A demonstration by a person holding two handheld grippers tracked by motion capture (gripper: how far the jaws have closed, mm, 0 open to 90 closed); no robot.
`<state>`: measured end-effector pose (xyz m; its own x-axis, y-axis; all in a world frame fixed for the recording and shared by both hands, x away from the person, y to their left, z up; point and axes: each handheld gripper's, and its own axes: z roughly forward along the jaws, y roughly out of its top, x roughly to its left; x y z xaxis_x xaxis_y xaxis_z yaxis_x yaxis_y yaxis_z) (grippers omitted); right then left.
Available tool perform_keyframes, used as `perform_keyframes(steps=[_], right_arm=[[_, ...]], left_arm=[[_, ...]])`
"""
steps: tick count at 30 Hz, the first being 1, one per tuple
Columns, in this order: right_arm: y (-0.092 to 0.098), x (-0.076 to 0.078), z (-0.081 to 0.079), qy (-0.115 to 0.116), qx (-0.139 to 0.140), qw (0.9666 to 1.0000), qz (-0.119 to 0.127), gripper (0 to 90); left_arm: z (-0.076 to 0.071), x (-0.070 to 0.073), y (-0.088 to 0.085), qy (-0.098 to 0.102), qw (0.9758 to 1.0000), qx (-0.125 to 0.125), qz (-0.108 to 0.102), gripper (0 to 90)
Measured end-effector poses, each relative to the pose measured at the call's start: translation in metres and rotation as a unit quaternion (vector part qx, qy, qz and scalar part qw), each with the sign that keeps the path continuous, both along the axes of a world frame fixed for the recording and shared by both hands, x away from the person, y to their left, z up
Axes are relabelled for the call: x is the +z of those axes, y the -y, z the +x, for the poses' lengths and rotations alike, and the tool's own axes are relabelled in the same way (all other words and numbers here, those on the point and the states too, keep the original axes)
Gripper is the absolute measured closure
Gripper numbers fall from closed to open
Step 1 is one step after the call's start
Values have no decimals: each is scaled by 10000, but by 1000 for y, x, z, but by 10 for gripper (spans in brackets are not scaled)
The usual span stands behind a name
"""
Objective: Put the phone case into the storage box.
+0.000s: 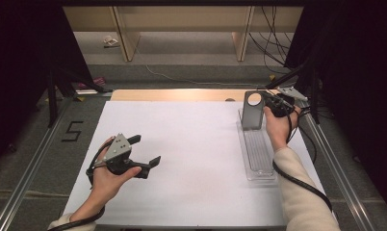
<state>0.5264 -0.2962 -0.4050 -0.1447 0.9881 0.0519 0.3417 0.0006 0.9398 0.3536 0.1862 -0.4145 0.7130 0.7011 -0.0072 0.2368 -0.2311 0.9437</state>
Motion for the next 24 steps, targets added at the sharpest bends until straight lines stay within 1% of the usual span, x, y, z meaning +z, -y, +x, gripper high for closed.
perform_keyframes(steps=[9, 24], right_arm=[[1, -1, 1, -29, 31, 10000, -13, 857], [1, -2, 2, 15, 51, 9999, -101, 825]], left_arm=[[0, 0, 0, 0, 10000, -3, 6, 0], [0, 0, 0, 11, 10000, 3, -3, 0]])
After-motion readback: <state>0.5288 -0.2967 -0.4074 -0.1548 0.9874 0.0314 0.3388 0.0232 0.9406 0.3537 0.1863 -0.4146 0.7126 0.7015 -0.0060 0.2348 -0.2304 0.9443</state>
